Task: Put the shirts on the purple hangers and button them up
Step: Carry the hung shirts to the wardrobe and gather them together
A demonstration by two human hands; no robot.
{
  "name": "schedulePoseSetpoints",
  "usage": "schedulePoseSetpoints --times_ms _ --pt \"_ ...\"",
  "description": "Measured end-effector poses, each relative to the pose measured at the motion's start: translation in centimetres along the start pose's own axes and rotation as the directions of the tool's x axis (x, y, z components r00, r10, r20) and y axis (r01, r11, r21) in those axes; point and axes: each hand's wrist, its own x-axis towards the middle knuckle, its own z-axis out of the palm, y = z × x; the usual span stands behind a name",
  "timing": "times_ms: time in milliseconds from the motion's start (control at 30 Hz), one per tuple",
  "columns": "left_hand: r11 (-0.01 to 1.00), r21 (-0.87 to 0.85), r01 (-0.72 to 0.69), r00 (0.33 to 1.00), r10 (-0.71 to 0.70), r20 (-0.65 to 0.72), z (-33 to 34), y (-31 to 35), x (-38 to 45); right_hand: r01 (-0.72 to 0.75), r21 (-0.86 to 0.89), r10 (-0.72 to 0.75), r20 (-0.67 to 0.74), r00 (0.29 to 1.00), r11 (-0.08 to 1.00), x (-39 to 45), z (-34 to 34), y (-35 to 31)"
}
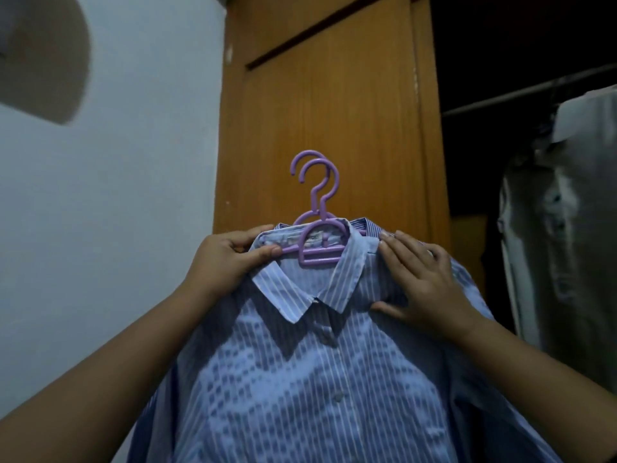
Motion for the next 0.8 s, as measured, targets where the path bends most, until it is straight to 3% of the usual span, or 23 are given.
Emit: schedulePoseSetpoints --times_ms 200,467,700,800 --pt "0.975 -0.223 0.016 0.992 0.012 0.124 6.0 -0.6 3.0 -0.037 -0.18 0.046 0.044 0.998 0.983 -3.3 -4.1 4.9" --pt "0.93 -0.364 0.048 0.956 0.063 0.288 15.8 1.6 6.1 -0.066 -0.366 0.109 0.099 0.989 0.928 -7.2 -9.3 11.8" --pt "0.87 -0.486 0.079 0.975 0.035 0.22 21.4 3.9 8.9 -0.11 -0.417 0.153 0.072 0.986 0.902 -9.5 -10.7 18.9" --pt "0.907 -0.418 -0.041 0.985 0.108 0.137 23.2 4.6 10.7 -0.151 -0.395 0.199 0.083 0.977 0.906 -10.8 -10.5 22.6"
